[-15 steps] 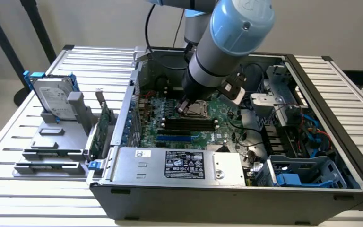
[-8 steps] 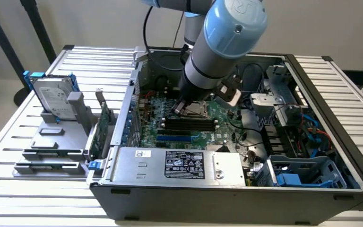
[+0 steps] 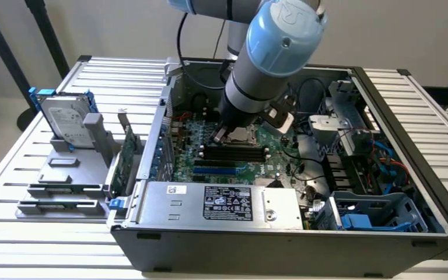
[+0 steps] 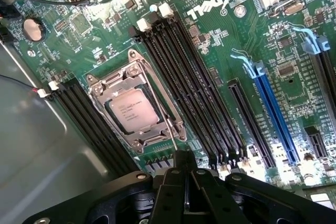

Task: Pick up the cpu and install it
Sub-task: 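Install the first cpu locking lever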

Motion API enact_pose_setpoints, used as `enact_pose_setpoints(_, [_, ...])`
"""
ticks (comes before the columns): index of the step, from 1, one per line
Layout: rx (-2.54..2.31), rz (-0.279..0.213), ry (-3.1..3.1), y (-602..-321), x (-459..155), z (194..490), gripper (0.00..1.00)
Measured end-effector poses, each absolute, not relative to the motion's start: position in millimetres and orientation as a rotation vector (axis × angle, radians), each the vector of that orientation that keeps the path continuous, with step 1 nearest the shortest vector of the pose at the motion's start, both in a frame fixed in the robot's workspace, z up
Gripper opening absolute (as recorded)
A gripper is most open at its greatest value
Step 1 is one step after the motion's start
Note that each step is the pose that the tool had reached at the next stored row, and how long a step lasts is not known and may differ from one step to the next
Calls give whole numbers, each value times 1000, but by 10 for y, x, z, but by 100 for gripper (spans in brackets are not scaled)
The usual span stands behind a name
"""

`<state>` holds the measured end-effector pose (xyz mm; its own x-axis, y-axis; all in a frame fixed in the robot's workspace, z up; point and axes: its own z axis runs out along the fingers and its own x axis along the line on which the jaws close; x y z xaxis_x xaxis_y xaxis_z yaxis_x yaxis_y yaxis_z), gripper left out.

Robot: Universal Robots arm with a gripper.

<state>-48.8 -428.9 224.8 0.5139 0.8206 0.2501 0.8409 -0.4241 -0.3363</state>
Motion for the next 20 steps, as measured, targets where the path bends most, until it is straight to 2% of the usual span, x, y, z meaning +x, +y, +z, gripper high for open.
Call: enact_pose_setpoints(20, [-2367, -84, -1363, -4221, -602, 1947, 11])
